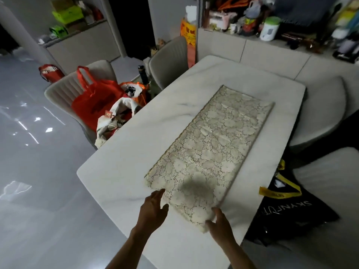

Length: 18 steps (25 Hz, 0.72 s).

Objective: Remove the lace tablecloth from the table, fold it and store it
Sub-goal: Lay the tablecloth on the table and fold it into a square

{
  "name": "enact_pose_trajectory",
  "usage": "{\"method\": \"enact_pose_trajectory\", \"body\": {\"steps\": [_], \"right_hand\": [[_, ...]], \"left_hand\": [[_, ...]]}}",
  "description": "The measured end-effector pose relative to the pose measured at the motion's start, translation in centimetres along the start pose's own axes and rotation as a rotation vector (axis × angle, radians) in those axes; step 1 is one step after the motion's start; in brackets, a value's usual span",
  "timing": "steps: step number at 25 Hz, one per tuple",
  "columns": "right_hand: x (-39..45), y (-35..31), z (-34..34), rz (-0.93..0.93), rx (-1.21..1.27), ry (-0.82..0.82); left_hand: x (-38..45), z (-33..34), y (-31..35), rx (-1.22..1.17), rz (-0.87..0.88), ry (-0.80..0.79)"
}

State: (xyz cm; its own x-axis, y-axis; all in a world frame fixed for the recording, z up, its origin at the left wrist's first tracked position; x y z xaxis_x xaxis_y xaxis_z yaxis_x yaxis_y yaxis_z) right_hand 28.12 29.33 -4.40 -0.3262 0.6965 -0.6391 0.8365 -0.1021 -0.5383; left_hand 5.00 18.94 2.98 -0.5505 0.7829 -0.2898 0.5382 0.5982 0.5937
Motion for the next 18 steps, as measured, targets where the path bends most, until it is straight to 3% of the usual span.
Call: {"method": "enact_pose_trajectory", "body": {"steps": [9, 13, 16, 18], "right_hand": [[3.3, -0.8, 1.2, 0.26, 0.481, 0.351], [3.0, -0.3, 2.9, 0.351, 0.472, 0.335], [1.9, -0.3, 3.0, 0.382, 0.615, 0.349], [0.7, -0.3, 2.9, 0.394, 0.74, 0.355]], "left_hand": [[16.0, 0.0, -4.1, 0.057, 0.036, -0.207], [18.3, 0.1, -5.8, 0.026, 0.064, -0.267], [19.5, -0.7, -6.3, 0.049, 0.039, -0.25], [19.6, -0.8, -6.5, -0.104, -0.02, -0.327]]}}
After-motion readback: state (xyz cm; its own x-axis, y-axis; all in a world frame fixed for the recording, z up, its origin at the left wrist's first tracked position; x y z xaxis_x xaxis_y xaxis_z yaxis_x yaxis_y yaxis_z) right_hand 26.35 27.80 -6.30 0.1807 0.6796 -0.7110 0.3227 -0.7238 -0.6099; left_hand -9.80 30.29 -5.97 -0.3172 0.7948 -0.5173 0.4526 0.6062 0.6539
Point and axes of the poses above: each hand's wrist, its own x-axis towards the middle knuckle, its own z-axis out of the palm, y = z × x, the point moved 7 cm from there along x, towards the middle knuckle, and after that the axes turned 6 degrees about -x, right-handed, at the moved point
